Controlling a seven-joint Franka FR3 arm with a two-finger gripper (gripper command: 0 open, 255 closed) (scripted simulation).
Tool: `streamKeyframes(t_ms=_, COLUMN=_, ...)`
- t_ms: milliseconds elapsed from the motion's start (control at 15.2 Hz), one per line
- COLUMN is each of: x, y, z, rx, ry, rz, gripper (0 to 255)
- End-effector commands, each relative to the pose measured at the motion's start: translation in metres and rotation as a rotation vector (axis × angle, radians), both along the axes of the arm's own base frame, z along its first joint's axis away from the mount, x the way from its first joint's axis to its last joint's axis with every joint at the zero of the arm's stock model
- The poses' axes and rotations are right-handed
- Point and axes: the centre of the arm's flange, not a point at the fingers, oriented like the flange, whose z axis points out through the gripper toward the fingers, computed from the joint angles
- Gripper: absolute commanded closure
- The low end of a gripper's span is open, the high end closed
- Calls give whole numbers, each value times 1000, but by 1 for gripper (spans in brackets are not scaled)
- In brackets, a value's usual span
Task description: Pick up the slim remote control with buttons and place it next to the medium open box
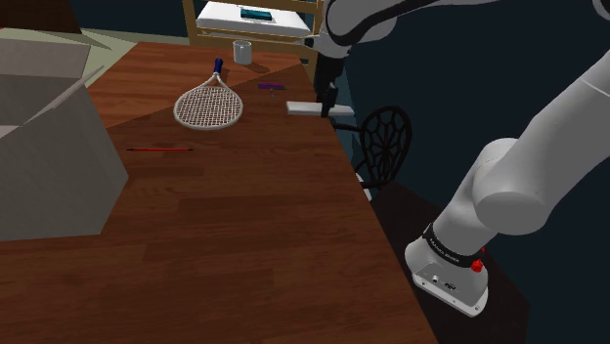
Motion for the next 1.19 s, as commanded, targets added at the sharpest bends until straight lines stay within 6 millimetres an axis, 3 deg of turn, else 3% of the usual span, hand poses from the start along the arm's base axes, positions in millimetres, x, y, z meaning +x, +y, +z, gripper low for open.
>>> streamKeyframes(t_ms=0, x=1, y=0, z=11, rx=0, ry=0, rz=0, gripper=255)
streamKeyframes(t_ms=1122, x=1, y=0, z=101, rx=0, ry=0, rz=0, gripper=255)
